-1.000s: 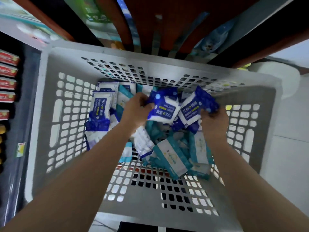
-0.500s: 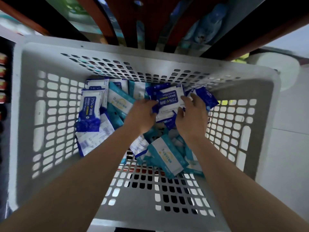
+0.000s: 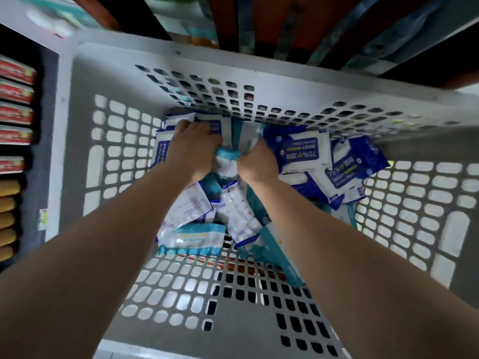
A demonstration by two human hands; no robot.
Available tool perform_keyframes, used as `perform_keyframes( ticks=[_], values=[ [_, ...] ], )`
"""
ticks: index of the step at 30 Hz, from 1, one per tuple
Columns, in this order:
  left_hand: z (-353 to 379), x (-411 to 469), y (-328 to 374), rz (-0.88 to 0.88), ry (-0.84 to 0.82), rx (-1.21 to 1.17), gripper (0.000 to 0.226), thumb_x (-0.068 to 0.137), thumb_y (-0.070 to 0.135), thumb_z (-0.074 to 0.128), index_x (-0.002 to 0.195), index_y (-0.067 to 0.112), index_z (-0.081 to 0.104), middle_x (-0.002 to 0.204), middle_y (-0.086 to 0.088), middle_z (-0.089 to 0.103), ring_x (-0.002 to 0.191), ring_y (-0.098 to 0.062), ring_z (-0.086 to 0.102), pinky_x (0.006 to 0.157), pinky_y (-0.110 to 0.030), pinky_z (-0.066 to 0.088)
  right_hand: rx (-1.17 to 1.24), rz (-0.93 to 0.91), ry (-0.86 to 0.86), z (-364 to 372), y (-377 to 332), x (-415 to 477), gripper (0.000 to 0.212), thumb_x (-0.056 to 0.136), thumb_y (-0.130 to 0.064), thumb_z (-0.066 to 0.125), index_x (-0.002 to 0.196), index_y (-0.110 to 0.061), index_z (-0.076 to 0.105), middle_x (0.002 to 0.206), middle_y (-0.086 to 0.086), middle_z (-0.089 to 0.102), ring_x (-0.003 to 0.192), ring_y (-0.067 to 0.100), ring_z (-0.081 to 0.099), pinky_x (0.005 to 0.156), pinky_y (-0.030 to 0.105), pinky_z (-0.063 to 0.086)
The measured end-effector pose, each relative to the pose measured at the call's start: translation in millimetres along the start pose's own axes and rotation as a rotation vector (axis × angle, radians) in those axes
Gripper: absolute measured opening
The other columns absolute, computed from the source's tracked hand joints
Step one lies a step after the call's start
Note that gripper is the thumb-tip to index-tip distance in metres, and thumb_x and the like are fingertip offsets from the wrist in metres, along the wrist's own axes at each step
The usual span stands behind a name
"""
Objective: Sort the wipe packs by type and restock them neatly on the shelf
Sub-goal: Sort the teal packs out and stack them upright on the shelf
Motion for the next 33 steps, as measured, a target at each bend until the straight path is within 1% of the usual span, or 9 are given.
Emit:
perform_keyframes(
  ticks=[5, 10, 12, 14, 19, 23, 27, 31, 33],
  values=[
    [-14, -22, -34, -0.118, 0.194, -0.219, 0.03, 0.083, 0.032, 0.067, 0.106, 0.014, 0.059, 0.109, -0.006, 0.061, 0.111, -0.028, 0.052, 0.105, -0.042, 0.024, 0.2, 0.147, 0.14, -3, 2, 6, 0.049, 0.093, -0.021, 0.058, 0.133, -0.002, 0.037, 0.127, 0.017, 0.054, 0.109, 0.032, 0.058, 0.086, 0.038, 0.05],
    [-25, -26, -44, -0.119, 0.296, -0.35, 0.026, 0.085, 0.025, 0.067, 0.106, 0.011, 0.059, 0.102, -0.01, 0.064, 0.103, -0.031, 0.056, 0.1, -0.042, 0.03, 0.282, 0.182, 0.069, -6, 9, 18, 0.032, 0.086, -0.019, 0.066, 0.111, -0.002, 0.056, 0.091, 0.006, 0.059, 0.092, 0.026, 0.062, 0.073, 0.031, 0.048],
    [-24, -26, -44, -0.121, 0.298, -0.383, 0.025, 0.086, 0.027, 0.066, 0.105, 0.013, 0.058, 0.098, -0.009, 0.065, 0.101, -0.03, 0.056, 0.103, -0.043, 0.027, 0.262, 0.134, 0.042, -7, 2, 16, 0.007, 0.087, -0.011, 0.058, 0.093, -0.008, 0.061, 0.078, 0.003, 0.057, 0.084, 0.025, 0.061, 0.071, 0.031, 0.049],
    [-28, -29, -43, -0.123, 0.339, -0.413, 0.024, 0.085, 0.027, 0.066, 0.105, 0.015, 0.058, 0.097, -0.007, 0.066, 0.101, -0.029, 0.056, 0.105, -0.042, 0.023, 0.244, 0.018, 0.087, -15, -7, 13, 0.009, 0.086, -0.008, 0.056, 0.085, -0.015, 0.06, 0.081, 0.002, 0.061, 0.085, 0.025, 0.063, 0.07, 0.031, 0.048],
    [-62, -47, -23, -0.078, 0.413, -0.534, 0.025, 0.081, 0.027, 0.06, 0.101, 0.011, 0.059, 0.094, -0.006, 0.067, 0.095, -0.028, 0.059, 0.097, -0.042, 0.029, 0.411, -0.269, 0.325, -80, -15, -39, 0.014, 0.088, -0.02, 0.067, 0.096, -0.015, 0.057, 0.08, -0.007, 0.058, 0.073, 0.012, 0.055, 0.065, 0.026, 0.043],
    [-37, -68, 29, 0.034, -0.038, -0.826, 0.026, 0.089, 0.028, 0.062, 0.112, 0.019, 0.057, 0.102, 0.001, 0.067, 0.097, -0.019, 0.064, 0.087, -0.03, 0.043, 0.299, -0.195, 0.148, -107, 22, -65, 0.028, 0.088, -0.024, 0.068, 0.109, -0.025, 0.049, 0.09, -0.01, 0.061, 0.071, 0.009, 0.061, 0.056, 0.017, 0.049],
    [38, -110, 97, 0.109, -0.583, -0.675, 0.052, 0.092, 0.034, 0.06, 0.14, 0.023, 0.044, 0.138, -0.001, 0.052, 0.124, -0.021, 0.049, 0.102, -0.032, 0.04, -0.129, 0.029, -0.191, -85, 104, -80, 0.061, 0.083, -0.027, 0.074, 0.134, -0.027, 0.041, 0.113, 0.001, 0.06, 0.093, 0.024, 0.062, 0.08, 0.035, 0.052],
    [87, -130, 147, 0.254, -0.628, -0.324, 0.044, 0.092, 0.016, 0.055, 0.135, 0.014, 0.046, 0.131, -0.01, 0.053, 0.121, -0.028, 0.051, 0.098, -0.037, 0.043, -0.429, 0.079, -0.366, -62, 153, -101, 0.071, 0.083, -0.031, 0.072, 0.141, -0.02, 0.034, 0.129, 0.009, 0.055, 0.113, 0.028, 0.055, 0.09, 0.034, 0.047],
    [90, -126, 151, 0.261, -0.524, -0.141, 0.038, 0.09, 0.011, 0.053, 0.128, 0.011, 0.05, 0.122, -0.01, 0.054, 0.114, -0.03, 0.052, 0.092, -0.038, 0.043, -0.592, 0.056, -0.274, -68, 160, -101, 0.069, 0.078, -0.044, 0.073, 0.133, -0.019, 0.039, 0.124, 0.008, 0.053, 0.111, 0.027, 0.054, 0.083, 0.034, 0.048]
  ],
)
Point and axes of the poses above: each hand's wrist, its own x-axis towards the middle knuckle, its own z-axis out of the palm, y = z × x, the point moved 10 cm from there along x, towards the middle knuckle
